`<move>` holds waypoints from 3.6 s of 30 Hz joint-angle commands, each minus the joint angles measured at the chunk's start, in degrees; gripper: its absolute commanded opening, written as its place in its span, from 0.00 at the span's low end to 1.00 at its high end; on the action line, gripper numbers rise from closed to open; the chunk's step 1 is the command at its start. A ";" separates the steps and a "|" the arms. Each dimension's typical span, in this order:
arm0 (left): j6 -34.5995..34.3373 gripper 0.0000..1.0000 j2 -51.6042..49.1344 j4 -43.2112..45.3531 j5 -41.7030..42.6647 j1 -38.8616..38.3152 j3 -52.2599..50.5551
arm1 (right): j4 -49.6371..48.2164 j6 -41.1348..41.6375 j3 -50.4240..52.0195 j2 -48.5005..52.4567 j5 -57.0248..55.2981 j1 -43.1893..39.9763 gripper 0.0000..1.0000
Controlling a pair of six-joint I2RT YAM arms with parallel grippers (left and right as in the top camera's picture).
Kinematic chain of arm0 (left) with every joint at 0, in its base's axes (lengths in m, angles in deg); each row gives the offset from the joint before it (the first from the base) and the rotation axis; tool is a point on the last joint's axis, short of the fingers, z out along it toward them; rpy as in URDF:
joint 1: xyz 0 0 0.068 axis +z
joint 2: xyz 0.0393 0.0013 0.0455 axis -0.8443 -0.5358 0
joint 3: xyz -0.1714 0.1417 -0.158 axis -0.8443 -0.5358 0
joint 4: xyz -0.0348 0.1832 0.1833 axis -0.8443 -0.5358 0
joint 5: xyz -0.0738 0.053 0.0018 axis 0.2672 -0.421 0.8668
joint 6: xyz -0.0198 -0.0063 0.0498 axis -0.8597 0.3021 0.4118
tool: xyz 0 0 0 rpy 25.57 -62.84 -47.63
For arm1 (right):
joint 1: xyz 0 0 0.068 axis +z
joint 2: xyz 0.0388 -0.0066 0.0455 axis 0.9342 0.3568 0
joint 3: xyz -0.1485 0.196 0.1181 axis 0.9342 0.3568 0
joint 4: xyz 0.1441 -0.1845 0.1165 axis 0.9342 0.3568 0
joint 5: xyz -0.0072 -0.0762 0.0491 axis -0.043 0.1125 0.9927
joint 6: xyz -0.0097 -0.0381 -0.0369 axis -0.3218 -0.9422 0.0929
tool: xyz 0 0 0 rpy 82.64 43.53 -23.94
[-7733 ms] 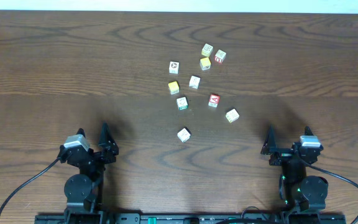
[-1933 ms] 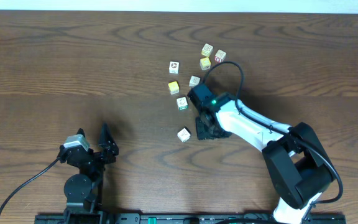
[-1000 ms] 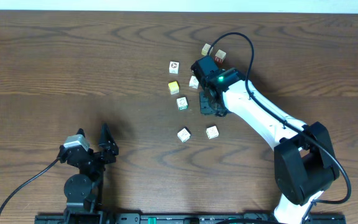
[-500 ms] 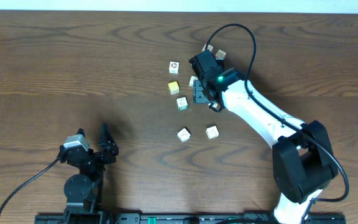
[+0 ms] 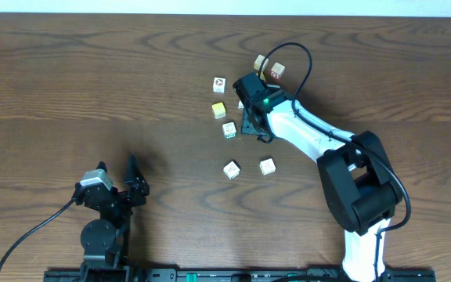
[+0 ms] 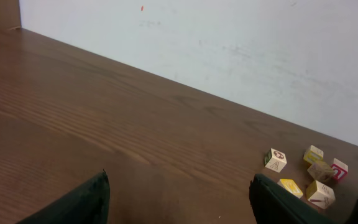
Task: Lift 5 blocks
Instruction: 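Move the right gripper up to the red-sided A block and grasp it, then carry the A block down toward the M block, then lower the A block beside the M block and open the right gripper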
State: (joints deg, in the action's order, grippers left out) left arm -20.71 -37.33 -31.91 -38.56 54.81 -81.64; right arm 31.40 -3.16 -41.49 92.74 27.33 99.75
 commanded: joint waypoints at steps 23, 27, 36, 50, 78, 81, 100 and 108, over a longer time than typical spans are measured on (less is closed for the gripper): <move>-0.09 0.73 0.28 -2.36 -0.76 0.09 -0.98 | 14.05 -15.08 -0.76 -12.68 -0.81 -4.39 0.29; -0.09 0.73 0.28 -2.36 -0.76 0.09 -0.98 | 18.99 -20.13 -0.39 -16.59 -0.87 -4.48 0.28; -0.09 0.72 0.28 -2.36 -0.76 0.09 -0.98 | 18.40 -18.38 9.92 -17.40 -0.31 -4.37 0.24; -0.09 0.72 0.28 -2.36 -0.76 0.09 -0.98 | 7.21 -17.97 24.74 -17.40 7.82 -4.22 0.21; -0.09 0.72 0.28 -2.36 -0.76 0.09 -0.98 | 5.35 -15.50 24.76 -17.42 8.79 1.66 0.24; -0.09 0.73 0.28 -2.36 -0.76 0.09 -0.98 | 5.27 -12.00 24.76 -17.42 7.17 1.40 0.24; -0.09 0.73 0.28 -2.36 -0.76 0.09 -0.98 | 2.21 -8.26 24.76 -17.42 7.19 1.29 0.26; -0.09 0.72 0.28 -2.36 -0.76 0.09 -0.98 | 1.46 -8.24 24.76 -17.42 3.45 1.27 0.30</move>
State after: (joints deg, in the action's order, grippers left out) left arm -20.71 -37.36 -31.91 -38.56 54.81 -81.64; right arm 33.30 -12.23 -17.67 74.64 33.36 101.06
